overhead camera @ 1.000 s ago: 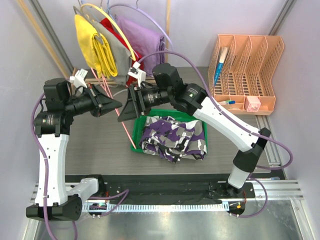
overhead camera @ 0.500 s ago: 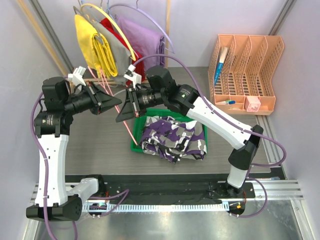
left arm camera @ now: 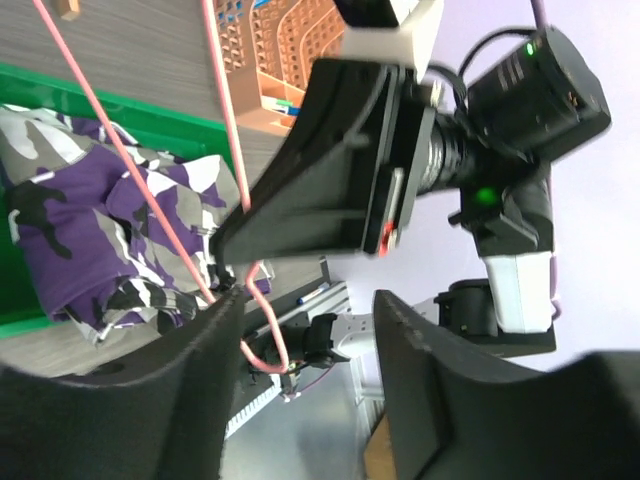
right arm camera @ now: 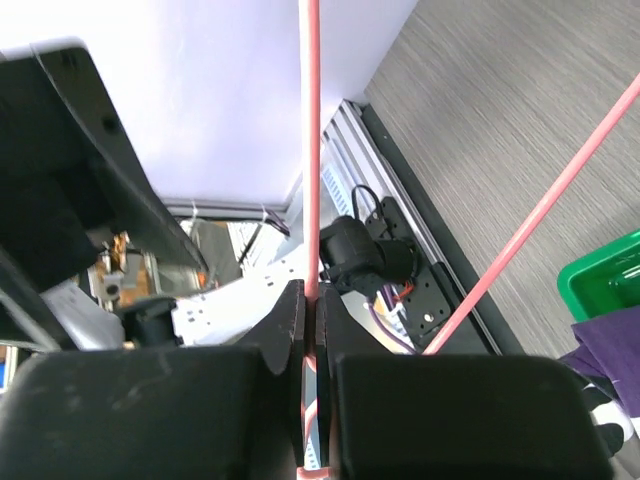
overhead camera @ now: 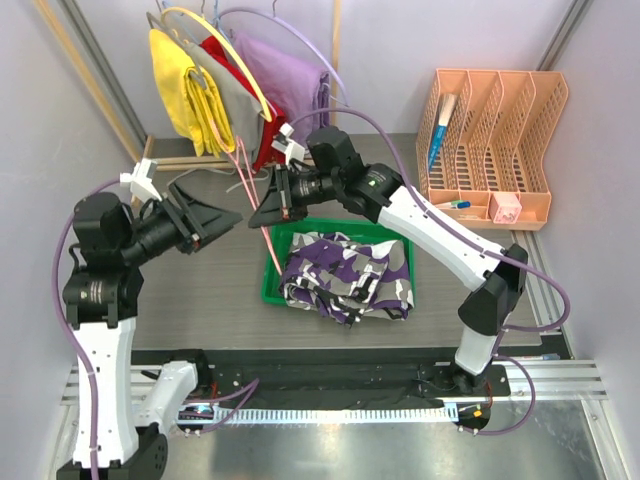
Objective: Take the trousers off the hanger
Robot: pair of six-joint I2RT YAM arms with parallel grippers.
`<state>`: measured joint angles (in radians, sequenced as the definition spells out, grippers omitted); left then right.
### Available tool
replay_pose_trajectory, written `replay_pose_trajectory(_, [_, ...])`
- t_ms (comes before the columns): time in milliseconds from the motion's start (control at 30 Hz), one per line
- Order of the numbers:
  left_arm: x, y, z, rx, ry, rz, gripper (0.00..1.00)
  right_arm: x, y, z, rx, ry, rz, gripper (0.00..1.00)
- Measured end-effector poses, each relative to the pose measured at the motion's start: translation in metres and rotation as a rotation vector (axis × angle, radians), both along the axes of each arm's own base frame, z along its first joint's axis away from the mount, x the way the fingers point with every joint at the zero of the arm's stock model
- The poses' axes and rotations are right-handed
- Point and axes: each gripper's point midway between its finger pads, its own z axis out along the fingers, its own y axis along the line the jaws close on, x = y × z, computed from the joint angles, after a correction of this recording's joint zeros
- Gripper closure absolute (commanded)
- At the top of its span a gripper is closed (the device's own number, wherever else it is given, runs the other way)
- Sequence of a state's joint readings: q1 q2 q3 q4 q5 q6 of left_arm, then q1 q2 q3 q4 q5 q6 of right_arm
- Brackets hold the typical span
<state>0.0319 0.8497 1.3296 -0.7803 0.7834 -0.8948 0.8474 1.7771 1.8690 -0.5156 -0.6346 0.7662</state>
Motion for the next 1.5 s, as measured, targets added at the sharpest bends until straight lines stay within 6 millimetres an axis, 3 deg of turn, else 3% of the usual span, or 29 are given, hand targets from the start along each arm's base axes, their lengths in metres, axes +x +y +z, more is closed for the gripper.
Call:
replay_pose_trajectory(200, [-0.018,-0.002,-0.008,-0.015,-0.027,0.000,0.51,0.012,-0.002,0.011,0.035,0.042,-0.047,0.99])
replay_pose_trajectory(333, [-0.026,-0.013,-0.006,-0.016,-0.045,-0.047,0.52,0.014,0.001,0.029,0.082,0.073,-0.069,0.99])
replay_pose_trajectory(533, [-0.031,-0.049,-0.021,0.023,0.001,-0.162,0.55,0.015,0.005,0.070,0.181,0.068,-0.082,0.99])
replay_pose_trajectory(600, [-0.031,-0.059,-0.025,0.036,0.004,-0.178,0.55,0.016,0.005,0.074,0.191,0.059,-0.082,0.99])
replay_pose_trajectory(933, [-0.022,-0.059,-0.029,0.028,0.034,-0.102,0.60,0.024,0.007,0.067,0.201,0.073,-0.118,0.99])
replay_pose_trajectory(1100, [-0.024,-0.050,-0.035,0.046,0.070,-0.053,0.46,0.024,0.008,0.054,0.184,0.085,-0.134,0.99])
replay_pose_trajectory(1267, [-0.041,-0.036,-0.021,0.051,0.043,-0.022,0.41,0.015,0.011,0.048,0.169,0.097,-0.119,0.99])
replay_pose_trajectory(1400, [-0.053,-0.029,-0.007,0.026,-0.001,-0.009,0.47,0.010,0.012,0.050,0.172,0.093,-0.112,0.99])
replay_pose_trajectory(1500, [-0.052,-0.030,0.000,0.002,-0.017,-0.008,0.51,0.005,0.012,0.055,0.181,0.087,-0.107,0.99])
